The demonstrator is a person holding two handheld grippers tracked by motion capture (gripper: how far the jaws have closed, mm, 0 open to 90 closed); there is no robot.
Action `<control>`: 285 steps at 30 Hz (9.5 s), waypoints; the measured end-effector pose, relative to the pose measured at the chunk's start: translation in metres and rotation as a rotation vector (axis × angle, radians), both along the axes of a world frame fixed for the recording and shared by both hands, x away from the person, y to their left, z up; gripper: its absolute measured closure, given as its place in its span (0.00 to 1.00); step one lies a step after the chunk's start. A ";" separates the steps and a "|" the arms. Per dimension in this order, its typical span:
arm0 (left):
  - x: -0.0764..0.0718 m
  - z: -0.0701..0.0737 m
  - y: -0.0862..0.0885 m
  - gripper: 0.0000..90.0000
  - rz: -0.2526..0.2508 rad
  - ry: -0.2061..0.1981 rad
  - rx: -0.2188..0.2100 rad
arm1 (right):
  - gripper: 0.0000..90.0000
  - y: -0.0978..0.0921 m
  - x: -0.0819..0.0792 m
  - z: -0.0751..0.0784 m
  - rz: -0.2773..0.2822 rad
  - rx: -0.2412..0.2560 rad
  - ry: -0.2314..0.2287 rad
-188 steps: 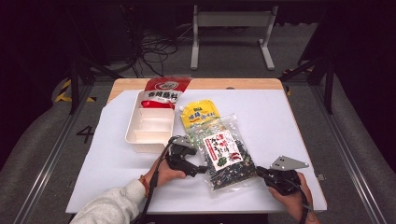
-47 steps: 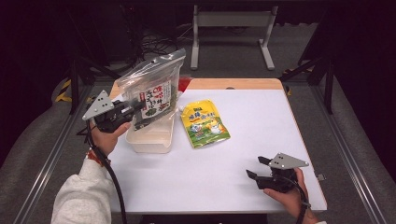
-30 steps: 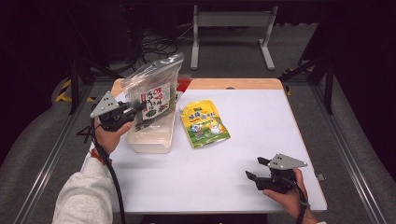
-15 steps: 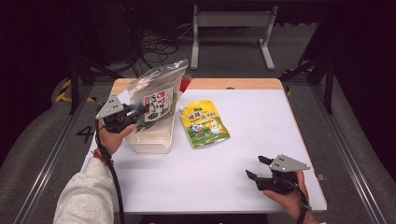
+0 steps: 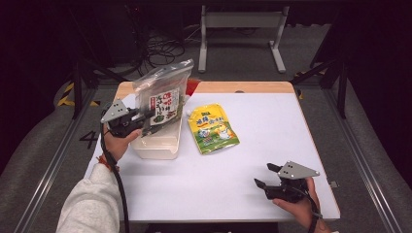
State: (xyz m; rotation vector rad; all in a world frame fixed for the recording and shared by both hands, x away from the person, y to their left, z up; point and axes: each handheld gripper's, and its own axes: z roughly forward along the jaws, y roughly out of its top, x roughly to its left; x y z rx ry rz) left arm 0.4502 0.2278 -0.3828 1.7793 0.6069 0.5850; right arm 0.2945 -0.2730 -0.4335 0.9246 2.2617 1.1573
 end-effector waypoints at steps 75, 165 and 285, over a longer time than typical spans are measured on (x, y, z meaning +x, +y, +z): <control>0.010 -0.035 0.026 0.76 -0.034 0.134 0.186 | 0.30 0.011 0.009 -0.006 0.064 -0.002 0.067; -0.127 -0.073 -0.031 0.12 -0.122 0.279 0.347 | 0.39 0.087 0.173 -0.018 -0.051 -0.005 0.233; -0.096 -0.083 -0.113 0.09 -0.312 0.485 0.297 | 0.34 0.066 0.061 -0.010 0.188 -0.025 0.228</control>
